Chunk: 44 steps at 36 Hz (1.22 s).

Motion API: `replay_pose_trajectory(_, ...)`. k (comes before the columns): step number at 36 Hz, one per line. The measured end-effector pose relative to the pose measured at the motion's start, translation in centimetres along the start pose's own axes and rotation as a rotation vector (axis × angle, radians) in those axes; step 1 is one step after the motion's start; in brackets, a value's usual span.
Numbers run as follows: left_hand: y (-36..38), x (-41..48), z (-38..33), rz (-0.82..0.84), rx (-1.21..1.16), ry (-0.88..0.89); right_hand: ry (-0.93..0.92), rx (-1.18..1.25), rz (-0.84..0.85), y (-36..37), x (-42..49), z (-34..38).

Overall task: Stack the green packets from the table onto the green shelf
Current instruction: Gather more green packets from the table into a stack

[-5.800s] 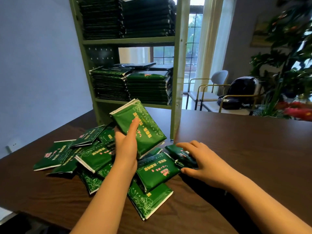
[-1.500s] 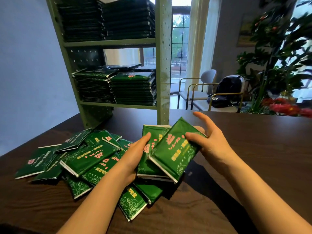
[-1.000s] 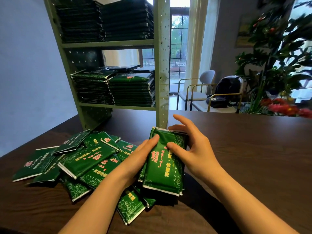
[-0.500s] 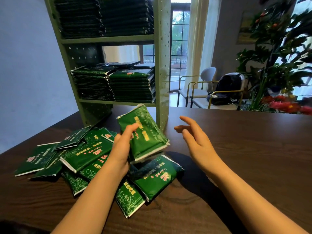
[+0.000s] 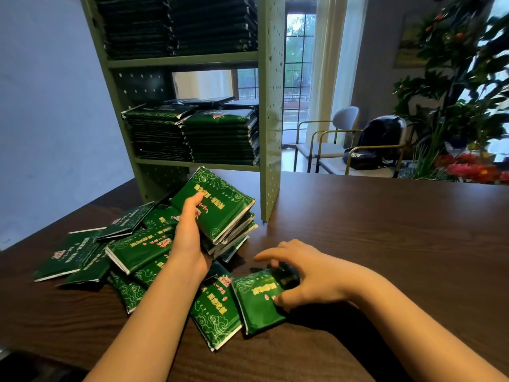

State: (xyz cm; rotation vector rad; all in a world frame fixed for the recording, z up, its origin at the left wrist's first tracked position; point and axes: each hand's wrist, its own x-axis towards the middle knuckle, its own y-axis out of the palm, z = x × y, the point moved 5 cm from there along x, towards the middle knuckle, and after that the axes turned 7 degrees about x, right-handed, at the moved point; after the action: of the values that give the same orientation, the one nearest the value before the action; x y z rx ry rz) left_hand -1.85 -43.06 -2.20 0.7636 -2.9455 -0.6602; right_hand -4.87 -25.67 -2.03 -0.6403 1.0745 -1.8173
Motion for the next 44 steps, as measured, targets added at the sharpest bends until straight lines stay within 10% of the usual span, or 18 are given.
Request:
replay_pose_trajectory(10,0.5,-0.3,-0.1,-0.035,0.025,0.007,0.132,0.289,-0.226,-3.3,-1.4,-4.4)
replay_pose_trajectory(24,0.9,-0.2,0.6,-0.179,0.198,0.145,-0.021,1.336,-0.571,-4.3,-2.0,-3.9)
replay_pose_trajectory(32,4.0,-0.8,1.0,0.028,0.540,0.249,-0.039,1.269,-0.669,-2.6,-0.6,-3.3)
replay_pose_trajectory(44,7.3,-2.8,1.3,0.041,0.440,0.274,-0.048,1.102,-0.668,-2.6,-0.8,-2.3)
